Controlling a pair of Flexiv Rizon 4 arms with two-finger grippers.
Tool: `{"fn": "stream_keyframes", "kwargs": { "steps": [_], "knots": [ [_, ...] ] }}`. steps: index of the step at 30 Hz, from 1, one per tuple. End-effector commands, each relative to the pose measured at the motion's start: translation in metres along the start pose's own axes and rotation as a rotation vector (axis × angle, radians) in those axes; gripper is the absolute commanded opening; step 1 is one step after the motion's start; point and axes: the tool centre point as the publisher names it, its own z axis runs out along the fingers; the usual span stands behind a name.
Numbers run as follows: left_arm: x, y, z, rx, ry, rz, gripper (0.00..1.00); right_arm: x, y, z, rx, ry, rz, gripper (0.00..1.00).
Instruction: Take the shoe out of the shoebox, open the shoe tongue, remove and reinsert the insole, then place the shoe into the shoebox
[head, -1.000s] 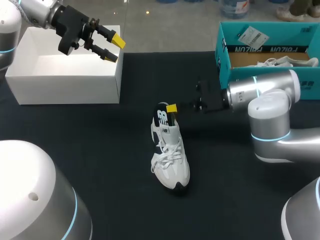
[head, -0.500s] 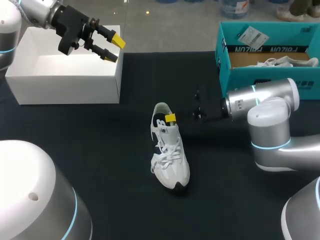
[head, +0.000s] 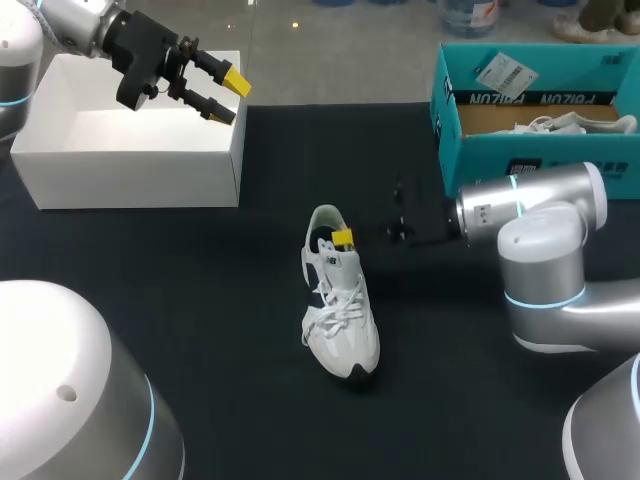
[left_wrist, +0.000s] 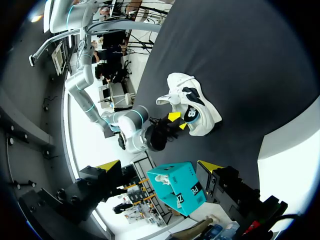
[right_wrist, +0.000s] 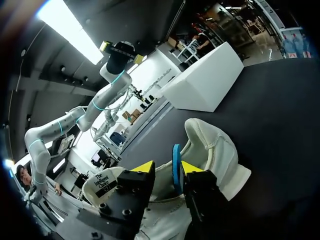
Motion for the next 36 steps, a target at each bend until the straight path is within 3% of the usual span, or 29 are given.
{"fn": "stream_keyframes", "kwargs": {
  "steps": [1,13,19,20,22,27,36],
  "knots": [
    [0.000,0.000,0.000,0.001,0.003,0.001,1.00,0.010,0.010,-0.006,0.019,-0.020,-0.011,1.00],
    [0.000,0.000,0.000,0.001,0.003,0.001,1.00,0.014,0.037,-0.024,0.008,-0.067,-0.045,1.00],
    [0.000,0.000,0.000,0.001,0.003,0.001,1.00,0.015,0.056,-0.029,-0.044,-0.190,0.012,1.00],
    [0.000,0.000,0.000,0.001,0.003,0.001,1.00,0.016,0.059,-0.029,-0.039,-0.212,0.027,0.50],
    [0.000,0.000,0.000,0.001,0.003,0.001,1.00,0.017,0.062,-0.031,-0.028,-0.266,0.049,0.00],
    [0.000,0.000,0.000,0.001,0.003,0.001,1.00,0.021,0.065,-0.036,0.011,-0.373,0.135,0.00],
    [0.000,0.000,0.000,0.001,0.003,0.001,1.00,0.021,0.065,-0.036,0.011,-0.373,0.135,0.00]
  ]
}}
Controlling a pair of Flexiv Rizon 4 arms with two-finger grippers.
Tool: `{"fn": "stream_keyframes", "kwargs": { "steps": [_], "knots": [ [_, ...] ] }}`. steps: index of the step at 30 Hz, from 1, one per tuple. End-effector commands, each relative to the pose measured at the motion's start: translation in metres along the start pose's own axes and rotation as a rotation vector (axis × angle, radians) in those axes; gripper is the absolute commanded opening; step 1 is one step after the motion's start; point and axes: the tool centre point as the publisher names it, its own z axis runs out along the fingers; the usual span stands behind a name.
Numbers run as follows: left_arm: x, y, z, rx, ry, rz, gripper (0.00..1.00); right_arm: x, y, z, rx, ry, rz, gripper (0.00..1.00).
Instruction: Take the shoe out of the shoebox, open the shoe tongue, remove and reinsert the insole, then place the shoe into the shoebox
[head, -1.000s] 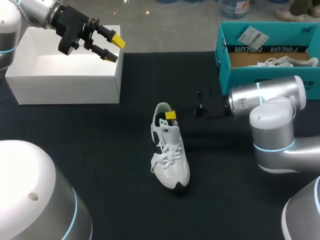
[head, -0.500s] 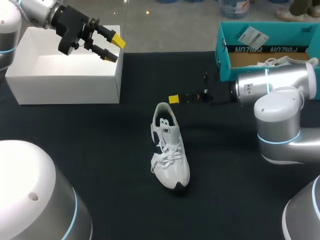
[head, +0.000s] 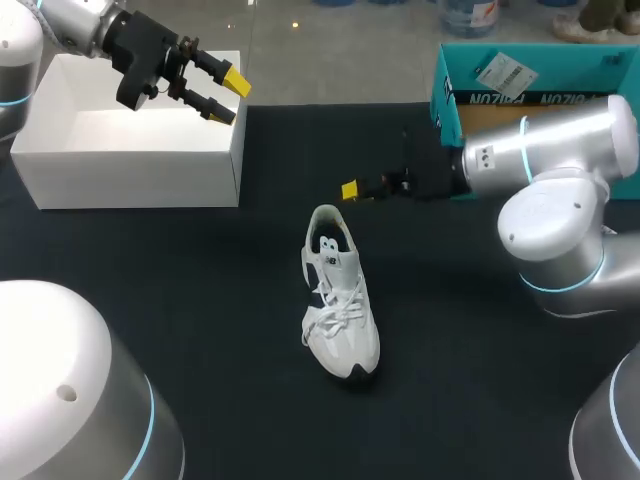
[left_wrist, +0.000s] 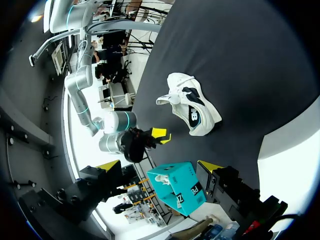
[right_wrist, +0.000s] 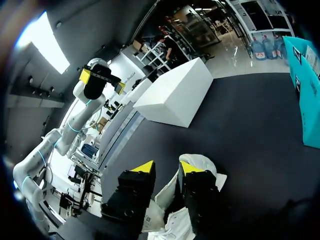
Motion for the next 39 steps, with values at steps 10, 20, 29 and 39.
{"fn": "stream_keyframes", "kwargs": {
  "steps": [10,20,29,39],
  "knots": [
    [0.000,0.000,0.000,0.001,0.003,0.001,1.00,0.003,0.005,0.005,0.088,-0.092,0.012,0.00],
    [0.000,0.000,0.000,0.001,0.003,0.001,1.00,0.011,-0.003,0.017,0.348,-0.375,0.178,0.00],
    [0.000,0.000,0.000,0.001,0.003,0.001,1.00,0.006,-0.018,0.015,0.452,-0.536,0.225,0.00],
    [0.000,0.000,0.000,0.001,0.003,0.001,1.00,0.003,-0.018,0.019,0.522,-0.667,0.180,0.00]
  ]
}}
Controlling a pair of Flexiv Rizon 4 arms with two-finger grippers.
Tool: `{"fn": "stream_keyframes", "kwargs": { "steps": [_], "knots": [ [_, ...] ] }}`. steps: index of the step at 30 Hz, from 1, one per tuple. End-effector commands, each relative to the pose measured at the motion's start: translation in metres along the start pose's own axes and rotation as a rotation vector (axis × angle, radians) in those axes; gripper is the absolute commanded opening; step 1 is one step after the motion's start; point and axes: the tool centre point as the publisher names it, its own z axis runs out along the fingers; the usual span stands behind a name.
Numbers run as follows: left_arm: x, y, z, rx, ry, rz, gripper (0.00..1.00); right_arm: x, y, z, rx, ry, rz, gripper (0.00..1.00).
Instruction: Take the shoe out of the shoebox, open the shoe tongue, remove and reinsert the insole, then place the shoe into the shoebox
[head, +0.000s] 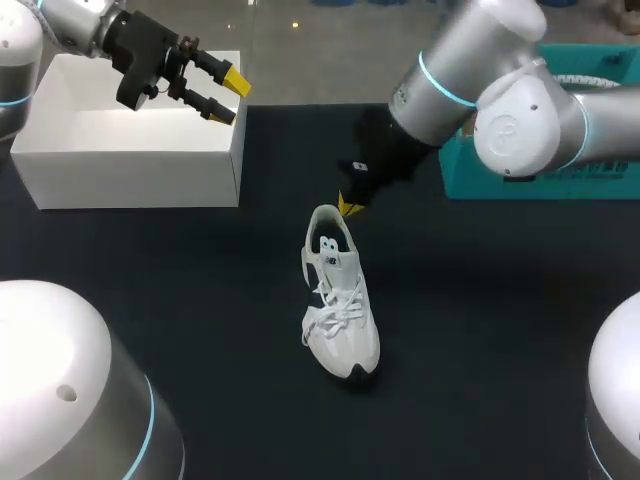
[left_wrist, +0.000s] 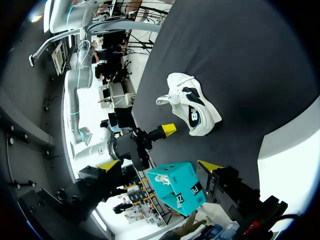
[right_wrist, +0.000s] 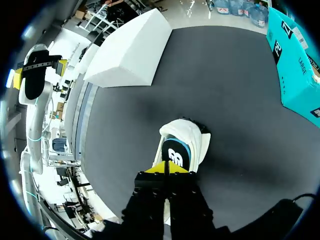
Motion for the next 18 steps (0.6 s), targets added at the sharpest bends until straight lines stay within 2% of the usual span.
{"fn": "stream_keyframes", "kwargs": {
  "steps": [1,18],
  "knots": [
    [-0.0002,-0.0003,-0.0001,0.001,0.003,0.001,1.00,0.0044,0.0056,0.0022,0.031,-0.292,-0.002,0.00],
    [-0.0002,-0.0003,-0.0001,0.001,0.003,0.001,1.00,0.0040,0.0066,0.0039,0.036,-0.306,0.027,0.00]
  ]
}}
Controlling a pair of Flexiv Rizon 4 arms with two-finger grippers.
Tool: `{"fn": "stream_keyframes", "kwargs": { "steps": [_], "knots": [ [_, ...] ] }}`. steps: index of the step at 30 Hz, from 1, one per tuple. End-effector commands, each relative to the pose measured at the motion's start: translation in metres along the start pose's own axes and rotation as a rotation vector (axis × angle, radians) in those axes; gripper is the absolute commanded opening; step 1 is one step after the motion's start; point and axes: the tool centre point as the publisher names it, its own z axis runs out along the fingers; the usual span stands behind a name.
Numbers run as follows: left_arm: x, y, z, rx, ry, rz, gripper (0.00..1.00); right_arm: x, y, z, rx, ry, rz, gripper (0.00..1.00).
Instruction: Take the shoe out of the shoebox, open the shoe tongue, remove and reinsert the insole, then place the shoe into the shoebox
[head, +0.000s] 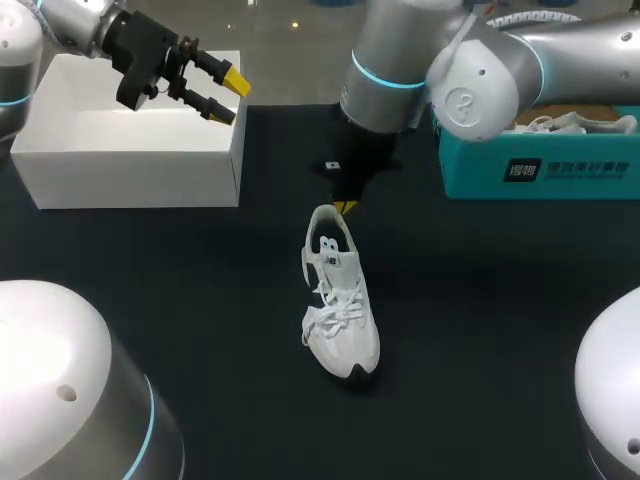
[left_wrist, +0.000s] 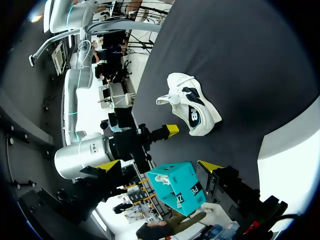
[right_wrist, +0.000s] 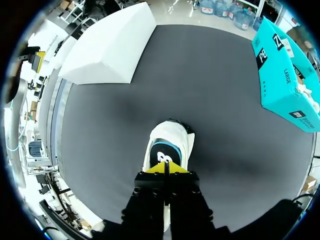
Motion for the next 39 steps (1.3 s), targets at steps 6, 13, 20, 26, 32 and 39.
{"fn": "stream_keyframes", "kwargs": {
  "steps": [6,13,20,26,32,39],
  "knots": [
    [0.000,0.000,0.000,0.001,0.003,0.001,1.00,0.008,-0.008,0.008,-0.059,-0.037,0.013,0.00],
    [0.000,0.000,0.000,0.001,0.003,0.001,1.00,0.015,-0.020,0.025,-0.059,-0.046,0.020,0.00],
    [0.000,0.000,0.000,0.001,0.003,0.001,1.00,0.017,-0.021,0.042,-0.052,-0.046,0.024,0.00],
    [0.000,0.000,0.000,0.001,0.003,0.001,1.00,0.016,-0.013,0.058,-0.036,-0.034,0.020,0.00],
    [0.000,0.000,0.000,0.001,0.003,0.001,1.00,0.012,-0.011,0.074,-0.015,-0.033,0.025,0.00],
    [0.000,0.000,0.000,0.001,0.003,0.001,1.00,0.008,-0.009,0.095,0.013,-0.027,0.042,0.00]
  ]
}}
